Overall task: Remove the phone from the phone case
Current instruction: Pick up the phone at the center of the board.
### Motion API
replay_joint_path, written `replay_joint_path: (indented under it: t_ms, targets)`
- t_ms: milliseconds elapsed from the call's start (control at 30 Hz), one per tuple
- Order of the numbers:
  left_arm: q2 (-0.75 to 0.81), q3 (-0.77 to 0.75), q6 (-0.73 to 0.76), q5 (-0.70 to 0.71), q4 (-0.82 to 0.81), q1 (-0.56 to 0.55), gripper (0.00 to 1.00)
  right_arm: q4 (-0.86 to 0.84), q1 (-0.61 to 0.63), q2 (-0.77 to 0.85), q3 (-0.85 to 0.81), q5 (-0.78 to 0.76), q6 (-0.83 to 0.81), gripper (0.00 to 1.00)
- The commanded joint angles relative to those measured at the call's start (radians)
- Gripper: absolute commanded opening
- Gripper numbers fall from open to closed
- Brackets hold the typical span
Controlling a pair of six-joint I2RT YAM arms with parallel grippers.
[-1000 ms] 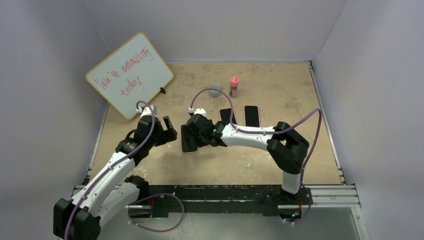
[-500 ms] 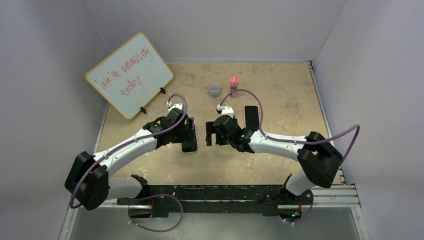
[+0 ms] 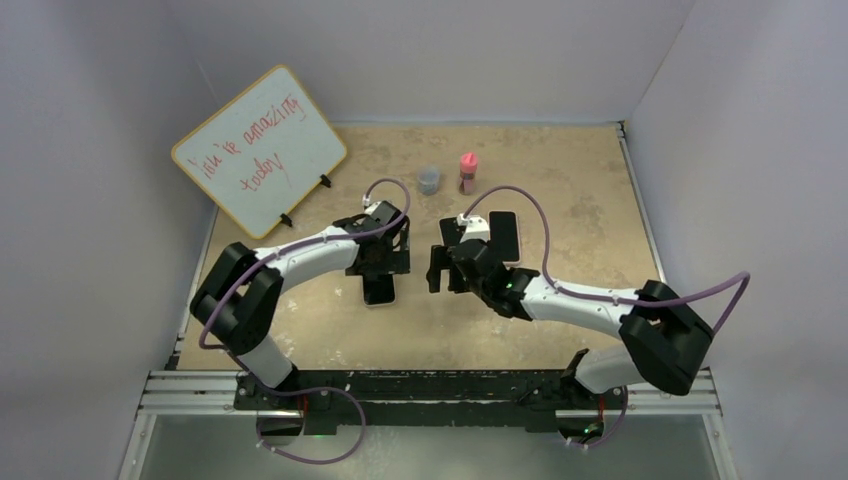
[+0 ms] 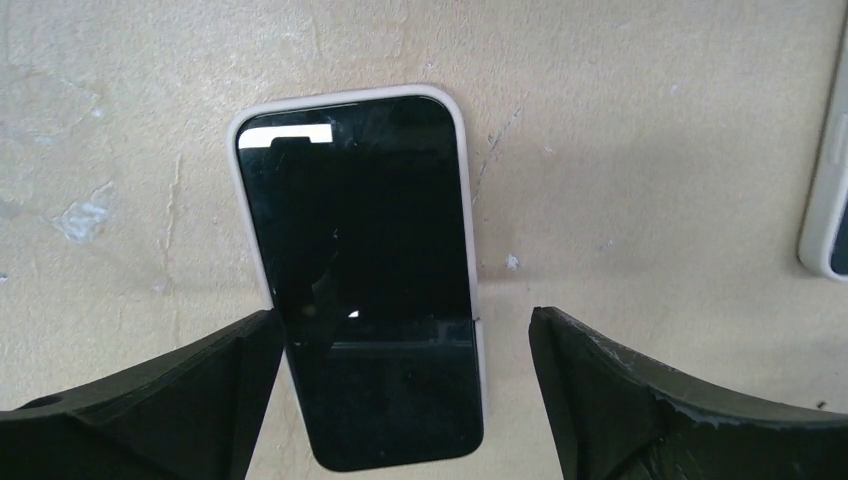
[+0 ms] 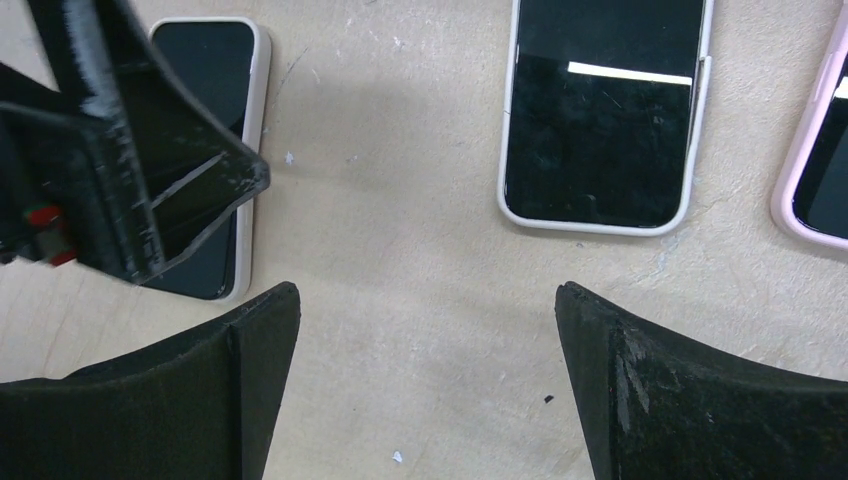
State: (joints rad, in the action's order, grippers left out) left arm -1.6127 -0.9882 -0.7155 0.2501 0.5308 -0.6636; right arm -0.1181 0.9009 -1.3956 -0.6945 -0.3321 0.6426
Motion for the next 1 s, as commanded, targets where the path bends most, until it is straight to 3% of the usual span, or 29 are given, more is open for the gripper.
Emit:
replay_joint_path:
  t_ms: [0,267,667,967]
  targets:
    - [-0.058,-0.066,-0.022,0.027,0.046,-0.003,0.99,-0.066,-0.010,0.048,0.039,-0.021,-0.031,0.99]
    - [-0.058,-0.065,-0.056,0.092,0.109,-0.002,1.00,-0.094,-0.026,0.074,0.077,-0.012,-0.067,0.99]
    - [-0.128,-0.006,-0.064,-0.034,0.002,0.010,0.96,-0.179,-0.033,0.076,0.110,0.100,-0.123,0.99]
    - [-0.015,0.073,-0.063,-0.112,-0.083,0.025,0.64,-0.322,-0.034,0.093,0.157,0.228,-0.211,0.95]
